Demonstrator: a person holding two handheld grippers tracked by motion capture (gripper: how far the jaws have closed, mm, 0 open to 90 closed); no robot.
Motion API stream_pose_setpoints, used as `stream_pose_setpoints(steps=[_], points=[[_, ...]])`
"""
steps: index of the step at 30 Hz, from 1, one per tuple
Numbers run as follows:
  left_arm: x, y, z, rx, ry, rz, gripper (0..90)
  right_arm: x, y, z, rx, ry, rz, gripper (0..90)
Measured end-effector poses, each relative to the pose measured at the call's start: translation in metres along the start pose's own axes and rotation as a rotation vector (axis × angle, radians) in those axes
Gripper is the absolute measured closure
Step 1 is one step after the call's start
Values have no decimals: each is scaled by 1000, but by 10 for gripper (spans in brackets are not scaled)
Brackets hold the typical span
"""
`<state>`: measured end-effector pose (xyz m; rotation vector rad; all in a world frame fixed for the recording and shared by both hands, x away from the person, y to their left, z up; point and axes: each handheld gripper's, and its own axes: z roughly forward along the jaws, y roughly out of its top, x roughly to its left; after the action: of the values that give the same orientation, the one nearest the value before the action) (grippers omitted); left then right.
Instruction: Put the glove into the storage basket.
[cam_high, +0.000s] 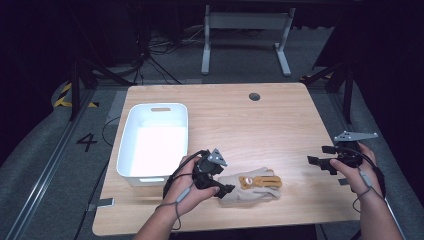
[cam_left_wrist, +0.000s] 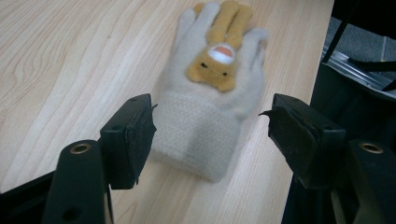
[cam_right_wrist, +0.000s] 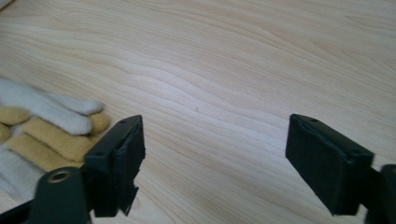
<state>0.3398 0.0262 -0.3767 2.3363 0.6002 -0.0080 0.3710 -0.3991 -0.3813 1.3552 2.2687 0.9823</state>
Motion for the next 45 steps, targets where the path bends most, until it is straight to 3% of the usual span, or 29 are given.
stream_pose_setpoints(steps=[2, 4, 7, 11, 15, 20, 23, 25, 26, 33, 40, 45], points=[[0, 1, 1, 4, 2, 4, 315, -2, -1, 0, 1, 1, -2, 162], [2, 2, 5, 14, -2, 2, 310, -7, -5, 0, -6, -28, 44, 163], [3, 3, 8, 13, -2, 11, 305, -9, -9, 2, 24, -71, 33, 229], [3, 5, 11, 19, -6, 22, 296, -15, -15, 2, 84, -76, 34, 277], [2, 5, 15, 19, -9, 27, 289, -20, -18, 1, 77, -78, 53, 274], [3, 5, 17, 20, -9, 24, 285, -22, -20, 2, 108, -54, 64, 279], [5, 5, 23, 23, -13, 26, 285, -24, -22, 5, 154, -32, 65, 283], [5, 5, 24, 32, -18, 40, 286, -23, -22, 6, 151, -31, 61, 283], [6, 5, 27, 32, -33, 65, 286, -23, -21, 6, 150, -26, 55, 283], [7, 6, 36, 48, -37, 75, 262, -18, -18, 7, 133, 11, 31, 287], [4, 9, 53, 78, -50, 82, 228, -16, -17, 7, 123, 9, 25, 286], [2, 10, 60, 89, -35, 90, 211, -17, -18, 8, 127, 10, 21, 283]])
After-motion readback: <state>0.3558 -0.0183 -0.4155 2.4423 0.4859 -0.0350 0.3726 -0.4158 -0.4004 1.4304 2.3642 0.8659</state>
